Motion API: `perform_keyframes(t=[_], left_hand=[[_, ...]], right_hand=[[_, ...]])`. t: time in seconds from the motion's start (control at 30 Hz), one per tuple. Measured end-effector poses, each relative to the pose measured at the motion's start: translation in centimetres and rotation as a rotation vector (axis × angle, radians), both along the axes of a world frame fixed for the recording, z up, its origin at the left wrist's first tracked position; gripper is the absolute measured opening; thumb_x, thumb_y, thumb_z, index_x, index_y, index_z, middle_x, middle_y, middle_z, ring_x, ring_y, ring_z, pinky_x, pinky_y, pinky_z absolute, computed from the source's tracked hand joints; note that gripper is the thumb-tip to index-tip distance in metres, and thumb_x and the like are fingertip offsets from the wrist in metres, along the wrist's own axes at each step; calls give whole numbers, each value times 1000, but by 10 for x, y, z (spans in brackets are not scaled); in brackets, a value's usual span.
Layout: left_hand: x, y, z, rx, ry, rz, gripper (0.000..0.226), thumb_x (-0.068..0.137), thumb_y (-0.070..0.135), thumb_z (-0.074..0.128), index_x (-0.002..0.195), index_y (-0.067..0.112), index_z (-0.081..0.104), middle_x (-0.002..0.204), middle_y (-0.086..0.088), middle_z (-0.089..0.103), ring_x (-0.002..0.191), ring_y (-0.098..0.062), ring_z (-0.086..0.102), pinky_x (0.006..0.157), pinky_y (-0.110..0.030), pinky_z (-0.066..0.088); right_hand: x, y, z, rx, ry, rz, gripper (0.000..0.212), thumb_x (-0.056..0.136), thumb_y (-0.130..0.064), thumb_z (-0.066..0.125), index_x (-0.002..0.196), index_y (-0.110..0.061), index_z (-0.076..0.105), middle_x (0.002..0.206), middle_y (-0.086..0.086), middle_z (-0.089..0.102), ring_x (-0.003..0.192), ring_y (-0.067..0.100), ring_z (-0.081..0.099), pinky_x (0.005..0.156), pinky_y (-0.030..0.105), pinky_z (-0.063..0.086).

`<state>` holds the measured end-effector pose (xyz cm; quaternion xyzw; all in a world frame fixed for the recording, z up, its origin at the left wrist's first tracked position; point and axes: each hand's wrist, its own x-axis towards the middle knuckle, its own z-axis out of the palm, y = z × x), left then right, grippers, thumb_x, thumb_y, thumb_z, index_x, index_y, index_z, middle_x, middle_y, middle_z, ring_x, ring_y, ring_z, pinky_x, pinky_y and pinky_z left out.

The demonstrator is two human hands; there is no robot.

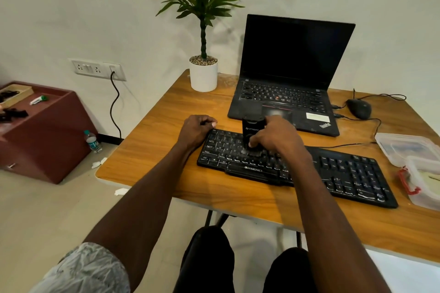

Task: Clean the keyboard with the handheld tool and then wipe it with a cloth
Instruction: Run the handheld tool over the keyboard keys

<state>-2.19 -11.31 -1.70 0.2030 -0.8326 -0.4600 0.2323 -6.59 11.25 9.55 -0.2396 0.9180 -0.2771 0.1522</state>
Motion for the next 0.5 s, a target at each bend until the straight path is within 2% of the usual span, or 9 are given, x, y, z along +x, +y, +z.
perform_keyframes(t=[0.1, 0.17, 0.23, 0.3, 0.33, 0.43, 0.5], left_hand=[[0, 3, 2, -7, -1, 6, 12, 89, 19, 65, 90, 13, 75, 85, 2, 73, 76, -5, 65, 67, -19, 48], [2, 5, 5, -27, 6, -1, 18, 88, 14, 63, 72, 19, 68, 68, 5, 67, 58, 1, 57, 55, -20, 42], [5, 6, 6, -68, 33, -30, 25, 83, 15, 63, 60, 23, 60, 60, 5, 63, 52, -4, 55, 50, -24, 41], [8, 4, 5, -90, 48, -55, 19, 80, 20, 63, 61, 23, 63, 62, 3, 66, 55, -11, 60, 52, -29, 46], [7, 2, 3, -69, 39, -56, 16, 81, 20, 64, 66, 20, 67, 65, 2, 69, 60, -14, 64, 56, -30, 50], [1, -1, 0, 15, 2, -23, 12, 87, 21, 66, 88, 15, 76, 85, 1, 74, 80, -13, 69, 73, -29, 53], [-1, -2, -1, 41, 1, -15, 12, 87, 24, 68, 92, 16, 76, 89, 3, 74, 84, -11, 68, 76, -28, 52]], right_hand=[[9, -16, 0, -31, 21, 36, 45, 76, -22, 79, 117, -17, 61, 99, 2, 66, 78, 14, 61, 69, 27, 51], [20, -38, -3, -82, 13, 96, 44, 74, -22, 79, 115, -22, 64, 91, -3, 66, 68, 7, 59, 55, 21, 45], [27, -55, -8, -166, -74, 132, 41, 70, -21, 80, 108, -23, 65, 94, -2, 69, 74, 12, 64, 62, 28, 53], [28, -59, -12, -207, -144, 138, 37, 69, -20, 81, 101, -22, 64, 97, 1, 70, 83, 18, 66, 78, 41, 57], [25, -55, -11, -189, -142, 136, 36, 70, -19, 81, 100, -22, 62, 98, 1, 69, 85, 19, 66, 81, 43, 57], [9, -31, -5, -99, -125, 84, 39, 72, -17, 80, 105, -22, 60, 101, 3, 67, 86, 20, 65, 83, 40, 55], [2, -19, 0, -44, -92, 57, 36, 72, -18, 80, 102, -20, 59, 96, 3, 66, 83, 20, 65, 76, 36, 55]])
